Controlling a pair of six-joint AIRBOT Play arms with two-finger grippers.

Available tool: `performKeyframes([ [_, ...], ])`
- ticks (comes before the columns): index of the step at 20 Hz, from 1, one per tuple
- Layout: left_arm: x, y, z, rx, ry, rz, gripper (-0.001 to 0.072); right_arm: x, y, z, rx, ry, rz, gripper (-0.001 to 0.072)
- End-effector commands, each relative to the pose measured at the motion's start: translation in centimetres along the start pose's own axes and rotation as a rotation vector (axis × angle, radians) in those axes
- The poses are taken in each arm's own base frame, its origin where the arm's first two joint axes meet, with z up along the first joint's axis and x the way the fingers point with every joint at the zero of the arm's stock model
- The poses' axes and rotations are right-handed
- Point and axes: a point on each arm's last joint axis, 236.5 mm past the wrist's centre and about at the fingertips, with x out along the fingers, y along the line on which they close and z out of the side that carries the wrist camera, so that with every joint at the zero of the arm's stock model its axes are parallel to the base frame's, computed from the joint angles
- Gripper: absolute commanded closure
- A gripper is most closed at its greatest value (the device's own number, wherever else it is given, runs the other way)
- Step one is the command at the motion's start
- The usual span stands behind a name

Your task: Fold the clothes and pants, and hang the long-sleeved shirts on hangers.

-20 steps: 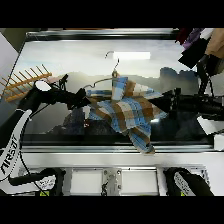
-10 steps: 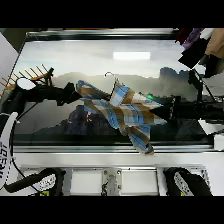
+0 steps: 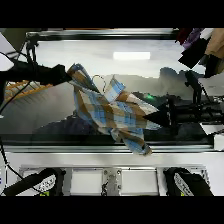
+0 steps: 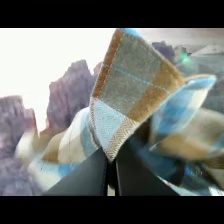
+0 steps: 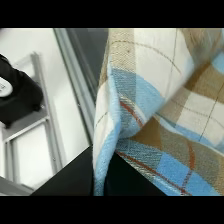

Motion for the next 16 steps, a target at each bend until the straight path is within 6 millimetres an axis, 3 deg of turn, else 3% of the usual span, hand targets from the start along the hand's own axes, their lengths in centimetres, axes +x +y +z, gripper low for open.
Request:
performKeyframes([
  [1,-2.8,-3.1,1.7,0.108,-0.050,0.001,0.0696,0.1,1.9,2.9,-0.007,-0.117,0.076,0.0699],
  [5,-5.2,-4.9,3.6,0.151,-0.126,-0.012,0.0695,-0.5,2.6,5.8,-0.005,-0.242,0.109,0.0699],
  [6,-5.6,-5.2,4.0,0.160,-0.143,-0.014,0.0646,-0.6,2.9,6.3,-0.005,-0.266,0.119,0.0699],
  [7,-6.3,-5.7,4.5,0.171,-0.164,-0.017,0.0316,-0.8,3.1,6.8,-0.004,-0.286,0.129,0.0699],
  [8,-7.0,-6.2,5.1,0.182,-0.190,-0.020,0.0053,-0.9,3.1,7.1,-0.003,-0.301,0.131,0.0699],
  [9,-7.9,-6.8,5.9,0.196,-0.228,-0.024,0.0012,-1.0,3.1,7.5,-0.001,-0.318,0.132,0.0699],
  [16,-13.9,-10.8,8.7,0.291,-0.404,-0.047,0.0014,-2.0,2.2,10.1,0.003,-0.435,0.094,0.0699],
])
